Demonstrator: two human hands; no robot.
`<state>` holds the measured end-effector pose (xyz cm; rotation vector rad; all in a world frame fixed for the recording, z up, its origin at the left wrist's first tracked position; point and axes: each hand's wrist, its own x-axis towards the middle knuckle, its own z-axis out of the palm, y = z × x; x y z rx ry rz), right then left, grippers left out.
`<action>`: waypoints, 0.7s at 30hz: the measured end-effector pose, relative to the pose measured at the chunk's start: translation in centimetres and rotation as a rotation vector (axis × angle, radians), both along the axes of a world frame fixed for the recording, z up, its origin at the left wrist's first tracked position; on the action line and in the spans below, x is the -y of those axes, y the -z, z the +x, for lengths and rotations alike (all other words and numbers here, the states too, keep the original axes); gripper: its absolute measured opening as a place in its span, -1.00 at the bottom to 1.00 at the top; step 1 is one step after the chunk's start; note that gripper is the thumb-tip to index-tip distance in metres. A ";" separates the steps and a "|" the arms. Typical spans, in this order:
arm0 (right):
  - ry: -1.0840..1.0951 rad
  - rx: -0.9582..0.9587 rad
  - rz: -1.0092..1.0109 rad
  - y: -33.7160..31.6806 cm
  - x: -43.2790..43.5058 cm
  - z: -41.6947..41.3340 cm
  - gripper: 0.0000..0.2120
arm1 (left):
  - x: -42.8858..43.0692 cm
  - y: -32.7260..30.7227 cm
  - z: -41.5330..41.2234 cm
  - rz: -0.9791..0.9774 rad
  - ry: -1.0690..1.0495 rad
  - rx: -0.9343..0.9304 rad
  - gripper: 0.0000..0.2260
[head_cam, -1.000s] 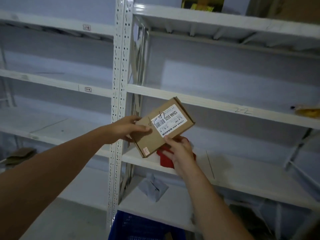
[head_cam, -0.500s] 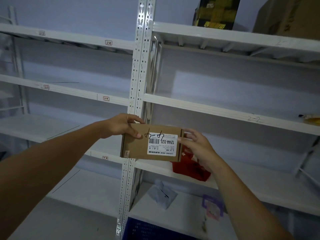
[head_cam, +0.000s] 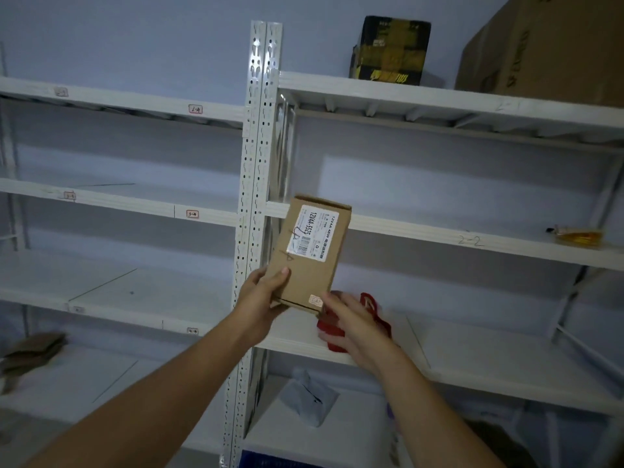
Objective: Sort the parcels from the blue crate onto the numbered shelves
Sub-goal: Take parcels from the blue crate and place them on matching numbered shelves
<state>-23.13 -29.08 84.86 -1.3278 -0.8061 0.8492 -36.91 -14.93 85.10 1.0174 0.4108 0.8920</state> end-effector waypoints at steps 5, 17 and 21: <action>0.141 0.100 0.104 -1.8 -0.1 0.1 -0.56 | 3.3 1.7 2.3 -0.001 0.015 0.018 -0.45; 0.195 0.574 -0.020 -9.6 6.5 6.4 -0.48 | -0.5 -5.1 -0.9 0.461 -0.013 -0.226 -0.61; 0.419 0.448 0.118 -9.0 6.3 6.8 -0.44 | 0.8 -4.9 1.1 0.423 -0.091 -0.187 -0.82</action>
